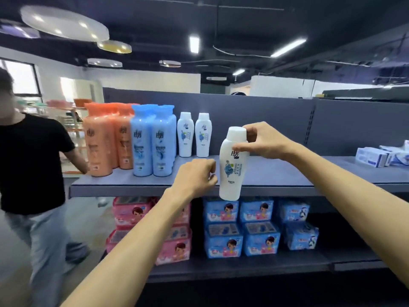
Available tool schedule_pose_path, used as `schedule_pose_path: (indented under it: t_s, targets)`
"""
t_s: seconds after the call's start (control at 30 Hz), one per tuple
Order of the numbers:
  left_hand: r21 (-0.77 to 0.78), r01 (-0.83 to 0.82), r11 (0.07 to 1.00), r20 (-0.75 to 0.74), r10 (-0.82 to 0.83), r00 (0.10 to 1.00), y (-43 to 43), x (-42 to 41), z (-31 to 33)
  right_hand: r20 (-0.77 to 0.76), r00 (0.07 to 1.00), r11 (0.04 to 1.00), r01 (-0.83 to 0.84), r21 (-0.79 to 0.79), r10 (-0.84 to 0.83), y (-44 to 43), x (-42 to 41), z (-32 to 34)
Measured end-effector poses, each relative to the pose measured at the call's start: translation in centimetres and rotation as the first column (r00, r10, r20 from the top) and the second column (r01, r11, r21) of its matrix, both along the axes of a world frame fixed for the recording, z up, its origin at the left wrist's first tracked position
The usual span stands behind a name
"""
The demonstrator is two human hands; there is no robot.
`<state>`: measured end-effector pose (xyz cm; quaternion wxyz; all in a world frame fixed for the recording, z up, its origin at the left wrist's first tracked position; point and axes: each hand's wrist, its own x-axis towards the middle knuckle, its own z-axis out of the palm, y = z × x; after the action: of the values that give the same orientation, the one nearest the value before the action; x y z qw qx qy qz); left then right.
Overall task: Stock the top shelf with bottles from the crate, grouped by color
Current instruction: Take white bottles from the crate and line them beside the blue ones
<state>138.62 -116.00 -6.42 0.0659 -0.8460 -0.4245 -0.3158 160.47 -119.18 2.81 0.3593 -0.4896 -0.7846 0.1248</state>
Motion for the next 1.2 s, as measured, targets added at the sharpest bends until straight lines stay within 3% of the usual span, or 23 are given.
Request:
schedule_pose_path:
  t_s: [0.43,0.77,0.97,1.07,1.2]
  targets:
    - [-0.006,-0.119,0.993,-0.082,0.118,0.99,3.7,-4.2,1.7,0.046,0.999,0.999,0.017,-0.027,-0.016,7.9,-5.0,1.5]
    - [-0.026,-0.107,0.994,-0.076,0.104,0.992,5.1,-5.2,1.5,-0.005,0.999,0.997,0.04,-0.07,-0.041,8.9,-5.4,1.3]
    - [-0.031,-0.105,0.994,-0.088,0.102,0.991,5.1,-5.2,1.3,-0.128,0.99,0.996,0.046,-0.075,-0.055,8.2,-5.8,-0.4]
    - [-0.025,-0.103,0.994,-0.091,0.1,0.991,5.1,-5.0,1.4,-0.221,0.968,0.991,0.101,-0.09,-0.119,7.5,-6.3,-2.0]
    - [-0.024,-0.115,0.993,-0.1,0.112,0.989,4.9,-4.8,1.5,-0.198,0.94,0.96,0.273,-0.056,-0.279,6.4,-7.4,-4.7]
